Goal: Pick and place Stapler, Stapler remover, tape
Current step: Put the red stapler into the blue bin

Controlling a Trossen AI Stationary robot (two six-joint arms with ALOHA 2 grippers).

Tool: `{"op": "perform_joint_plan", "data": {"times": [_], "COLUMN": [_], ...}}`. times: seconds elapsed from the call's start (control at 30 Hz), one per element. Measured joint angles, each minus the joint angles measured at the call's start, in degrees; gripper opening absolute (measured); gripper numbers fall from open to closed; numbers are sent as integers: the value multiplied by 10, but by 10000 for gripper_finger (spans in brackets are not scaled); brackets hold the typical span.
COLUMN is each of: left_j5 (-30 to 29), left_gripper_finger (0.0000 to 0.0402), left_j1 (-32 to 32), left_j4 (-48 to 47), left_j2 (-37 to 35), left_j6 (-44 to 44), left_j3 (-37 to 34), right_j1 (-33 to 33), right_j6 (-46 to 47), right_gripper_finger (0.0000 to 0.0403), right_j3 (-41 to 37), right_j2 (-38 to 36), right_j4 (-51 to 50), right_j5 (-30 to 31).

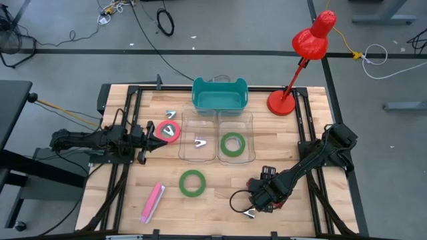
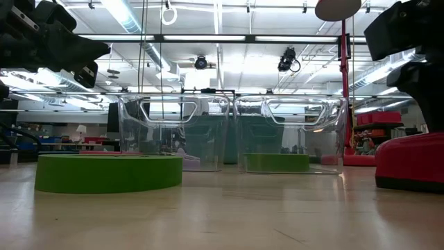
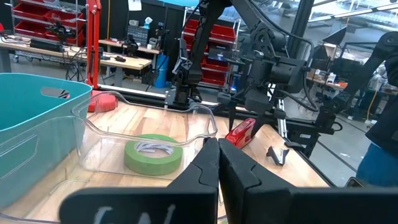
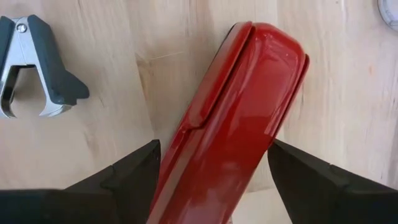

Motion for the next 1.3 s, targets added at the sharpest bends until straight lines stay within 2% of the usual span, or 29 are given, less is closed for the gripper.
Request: {"op": "perform_joint_plan", "data": {"times": [0.17,0.63,1.1,1.3], "left_j5": [0,0,0,0], "left_gripper_finger": [3,3,3,3], "left_j1": [0,0,0,0], "left_j4": [0,0,0,0], "left_j2": [0,0,0,0], "left_j6": [0,0,0,0], "left_j3": [0,0,0,0], "right_j1": [0,0,0,0], "right_j6": [1,1,-2,-17], "right_gripper_finger": [269,175,166,165], "right_j3": [0,0,0,3], "right_j2": [0,0,-1,-26], "right_j4": [-2,-4,-4,-11], "right_j5": [-1,-2,-4,-4]}}
